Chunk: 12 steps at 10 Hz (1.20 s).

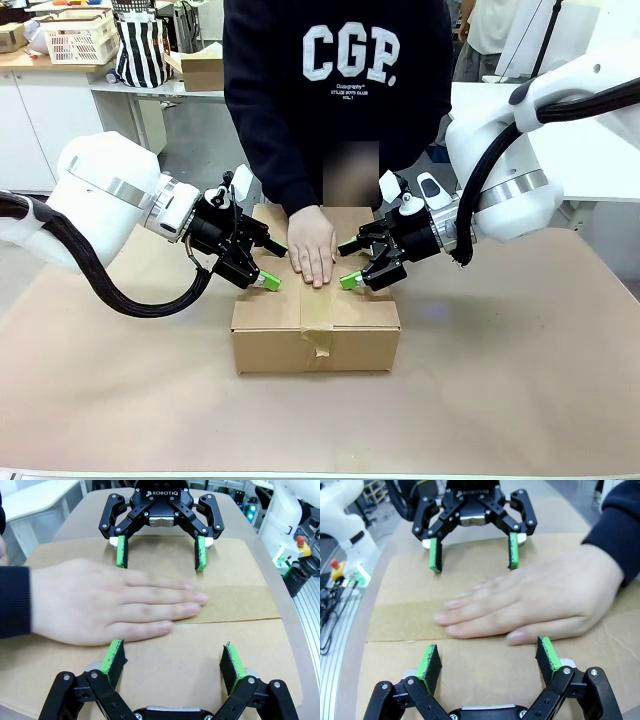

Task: Pack the gift set into the box.
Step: Press and hold the closed box until the human finishes sealing it.

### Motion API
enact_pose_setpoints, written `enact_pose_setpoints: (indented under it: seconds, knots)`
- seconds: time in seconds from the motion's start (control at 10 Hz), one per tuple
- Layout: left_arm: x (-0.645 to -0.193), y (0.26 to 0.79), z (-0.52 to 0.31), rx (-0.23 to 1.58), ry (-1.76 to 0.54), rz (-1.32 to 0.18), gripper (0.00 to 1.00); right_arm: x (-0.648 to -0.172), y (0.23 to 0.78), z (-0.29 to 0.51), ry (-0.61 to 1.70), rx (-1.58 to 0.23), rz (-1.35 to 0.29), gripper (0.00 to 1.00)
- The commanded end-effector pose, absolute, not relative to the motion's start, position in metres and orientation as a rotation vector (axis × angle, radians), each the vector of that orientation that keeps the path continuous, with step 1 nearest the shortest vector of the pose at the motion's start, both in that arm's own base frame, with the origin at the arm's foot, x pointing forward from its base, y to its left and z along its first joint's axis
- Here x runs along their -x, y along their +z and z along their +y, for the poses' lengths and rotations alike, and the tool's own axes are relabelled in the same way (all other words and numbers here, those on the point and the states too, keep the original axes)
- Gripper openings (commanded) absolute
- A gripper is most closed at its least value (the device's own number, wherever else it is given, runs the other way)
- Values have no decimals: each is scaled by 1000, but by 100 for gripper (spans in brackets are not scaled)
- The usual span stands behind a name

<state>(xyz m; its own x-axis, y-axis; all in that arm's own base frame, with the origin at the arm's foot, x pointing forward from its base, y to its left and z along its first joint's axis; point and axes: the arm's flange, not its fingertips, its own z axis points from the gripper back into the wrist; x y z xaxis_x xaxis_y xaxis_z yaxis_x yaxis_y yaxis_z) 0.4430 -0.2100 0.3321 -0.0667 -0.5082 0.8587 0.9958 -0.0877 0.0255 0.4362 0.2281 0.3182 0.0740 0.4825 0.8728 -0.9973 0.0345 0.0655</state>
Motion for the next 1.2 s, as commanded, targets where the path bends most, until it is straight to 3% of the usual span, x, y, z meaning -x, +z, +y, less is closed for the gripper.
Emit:
enact_pose_setpoints:
  seconds: [0.0, 1.1]
  knots:
    - [-441, 330, -209, 836, -1508, -795, 100, -435, 315, 228, 1326, -850, -789, 100]
    - [-441, 330, -209, 836, -1508, -795, 100, -435, 315, 228, 1326, -850, -789, 100]
